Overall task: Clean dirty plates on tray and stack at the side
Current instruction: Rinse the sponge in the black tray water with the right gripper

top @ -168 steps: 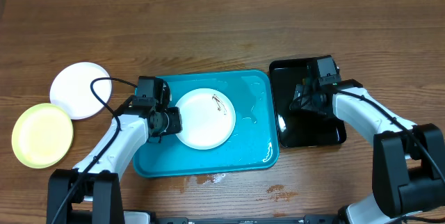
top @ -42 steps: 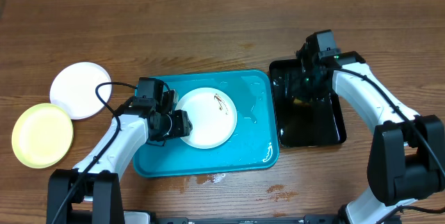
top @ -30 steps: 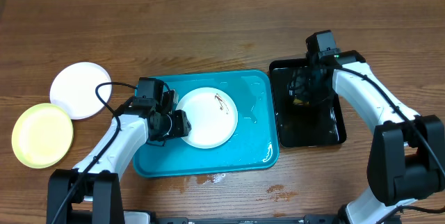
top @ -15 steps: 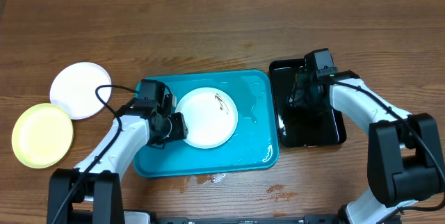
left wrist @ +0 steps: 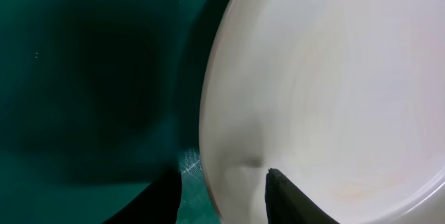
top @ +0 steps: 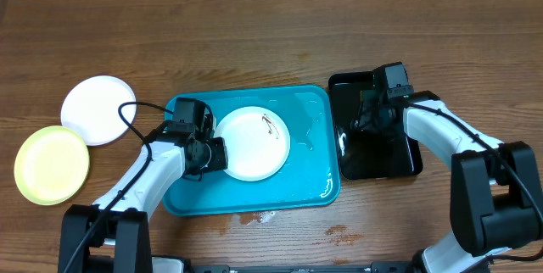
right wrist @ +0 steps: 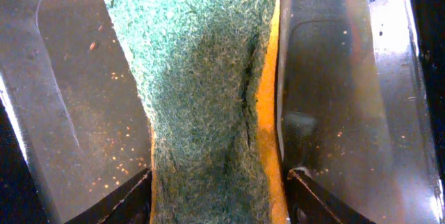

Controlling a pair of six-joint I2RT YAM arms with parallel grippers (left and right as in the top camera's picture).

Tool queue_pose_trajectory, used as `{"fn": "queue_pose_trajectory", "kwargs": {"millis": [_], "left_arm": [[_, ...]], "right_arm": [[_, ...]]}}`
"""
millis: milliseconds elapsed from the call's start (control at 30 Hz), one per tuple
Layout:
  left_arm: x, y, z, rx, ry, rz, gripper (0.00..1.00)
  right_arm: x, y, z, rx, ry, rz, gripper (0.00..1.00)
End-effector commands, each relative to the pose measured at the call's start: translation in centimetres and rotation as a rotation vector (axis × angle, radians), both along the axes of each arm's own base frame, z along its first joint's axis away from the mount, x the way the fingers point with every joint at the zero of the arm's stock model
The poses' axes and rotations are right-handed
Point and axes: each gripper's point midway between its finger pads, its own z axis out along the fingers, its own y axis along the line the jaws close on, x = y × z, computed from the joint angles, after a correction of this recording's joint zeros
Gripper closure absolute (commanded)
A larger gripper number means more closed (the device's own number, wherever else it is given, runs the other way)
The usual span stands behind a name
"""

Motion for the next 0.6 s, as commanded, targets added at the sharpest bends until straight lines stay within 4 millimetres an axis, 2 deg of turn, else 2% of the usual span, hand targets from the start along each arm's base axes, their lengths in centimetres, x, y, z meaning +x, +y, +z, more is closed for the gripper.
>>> {"fn": "queue_pose_trajectory", "kwargs": {"millis": [0, 133, 333, 367, 433, 467, 500, 567], "left_arm": [[-0.4, 0.0, -1.1, 0.023, 0.028, -0.004, 0.58], [-0.7, 0.0, -2.3, 0.025, 0.063, -0.002, 0.60], [-1.0, 0.1, -3.1, 0.030, 0.091, -0.003, 0.76], [-1.0, 0.0, -3.0, 0.030, 0.090, -0.005, 0.78], [-1.0, 0.0, -3.0, 0.030, 0.090, -0.006, 0.78], [-1.0, 0.0, -3.0, 0.030, 0.090, -0.006, 0.78], [-1.0, 0.0, -3.0, 0.030, 0.090, -0.006, 0.78], [-1.0, 0.0, -3.0, 0.030, 0.090, -0.006, 0.77]], "right_arm": [[-2.1, -0.2, -1.8, -0.002, 0.082, -0.002, 0.40], [-1.8, -0.1, -1.8, -0.001, 0.072, -0.002, 0.39], [-2.2, -0.2, -1.8, -0.004, 0.085, -0.002, 0.41], [-2.2, -0.2, -1.8, -0.004, 0.087, -0.002, 0.46], [-2.2, -0.2, -1.8, -0.004, 0.087, -0.001, 0.70], [-2.1, -0.2, -1.8, -0.004, 0.083, 0.003, 0.88], [-2.0, -0.2, -1.8, -0.005, 0.080, 0.006, 0.96], [-1.9, -0.2, -1.8, -0.008, 0.075, 0.022, 0.96]]}}
